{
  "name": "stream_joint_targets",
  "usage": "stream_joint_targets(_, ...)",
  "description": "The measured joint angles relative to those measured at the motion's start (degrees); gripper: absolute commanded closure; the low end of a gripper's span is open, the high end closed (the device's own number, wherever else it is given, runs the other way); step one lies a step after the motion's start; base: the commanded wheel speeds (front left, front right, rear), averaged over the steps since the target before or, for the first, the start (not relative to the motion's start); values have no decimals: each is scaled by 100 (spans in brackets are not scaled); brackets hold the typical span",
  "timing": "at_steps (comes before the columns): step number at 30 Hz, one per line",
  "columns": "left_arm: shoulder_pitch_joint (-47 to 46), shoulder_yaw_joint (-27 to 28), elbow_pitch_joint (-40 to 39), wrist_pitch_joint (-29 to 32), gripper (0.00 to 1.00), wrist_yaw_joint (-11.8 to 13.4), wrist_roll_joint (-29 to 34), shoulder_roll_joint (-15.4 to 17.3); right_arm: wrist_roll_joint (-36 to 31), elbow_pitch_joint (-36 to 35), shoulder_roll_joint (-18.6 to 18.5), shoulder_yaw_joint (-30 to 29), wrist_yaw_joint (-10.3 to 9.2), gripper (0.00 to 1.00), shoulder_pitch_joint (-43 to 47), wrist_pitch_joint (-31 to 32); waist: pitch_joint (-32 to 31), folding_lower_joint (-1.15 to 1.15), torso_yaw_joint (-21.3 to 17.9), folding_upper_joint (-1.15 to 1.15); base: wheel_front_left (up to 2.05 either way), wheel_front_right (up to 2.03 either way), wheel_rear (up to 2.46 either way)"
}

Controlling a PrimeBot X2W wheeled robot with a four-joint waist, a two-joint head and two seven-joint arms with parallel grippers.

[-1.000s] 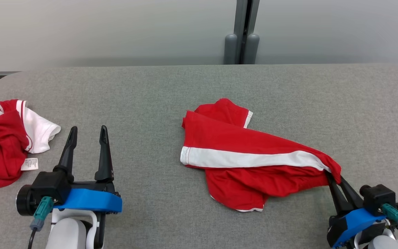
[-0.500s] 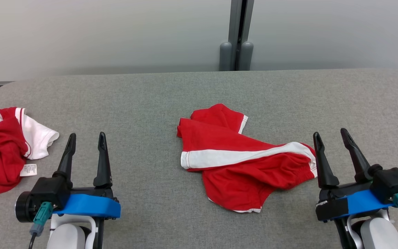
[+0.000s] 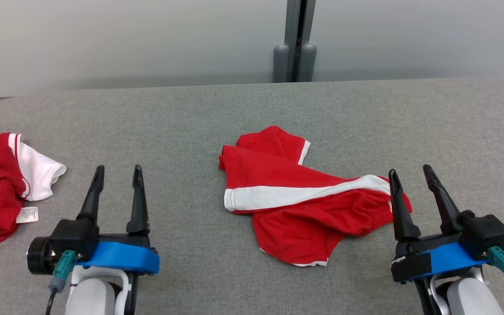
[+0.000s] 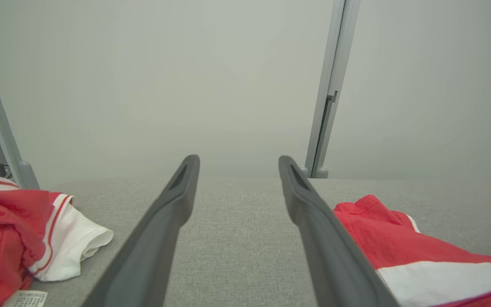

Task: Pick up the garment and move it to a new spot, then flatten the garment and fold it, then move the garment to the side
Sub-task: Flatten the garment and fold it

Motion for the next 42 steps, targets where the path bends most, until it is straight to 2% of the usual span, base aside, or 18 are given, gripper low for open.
stream_joint_targets(6, -425, -659, 439, 0, 0, -9, 14, -10, 73, 63, 4, 97, 0, 0, -92, 0, 104, 0, -136, 0, 0, 0, 0)
stream_joint_targets(15, -1094, -1792, 1569, 159, 0, -34, -398, 120, 152, 131, 8, 165, 0, 0, -193, 0, 358, 1, -461, 0, 0, 0, 0)
stream_joint_targets(22, -1269, -2228, 2512, 286, 0, -35, -744, 243, 218, 129, 9, 156, 0, 0, -280, 0, 565, 1, -700, 0, 0, 0, 0)
stream_joint_targets(31, -1535, -2671, 3065, 158, 0, -35, -1170, 242, 269, 127, 9, 127, 0, 0, -339, 0, 695, 1, -799, 0, 0, 0, 0)
stream_joint_targets(32, -1576, -2718, 3088, 132, 9, -35, -1232, 238, 274, 127, 8, 129, 0, 0, -341, 0, 698, 1, -805, 0, 0, 0, 0)
stream_joint_targets(33, -1620, -2757, 3110, 125, 64, -35, -1279, 234, 274, 124, 9, 131, 0, 0, -344, 0, 701, 1, -811, 0, 0, 0, 0)
stream_joint_targets(34, -1664, -2785, 3138, 109, 100, -35, -1301, 229, 272, 124, 9, 131, 0, 0, -344, 0, 701, 1, -813, 0, 0, 0, 0)
stream_joint_targets(42, -1943, -2865, 3243, 24, 100, -35, -1547, 230, 256, 116, 8, 46, 0, 0, -328, 0, 585, 0, -755, 0, 0, 0, 0)
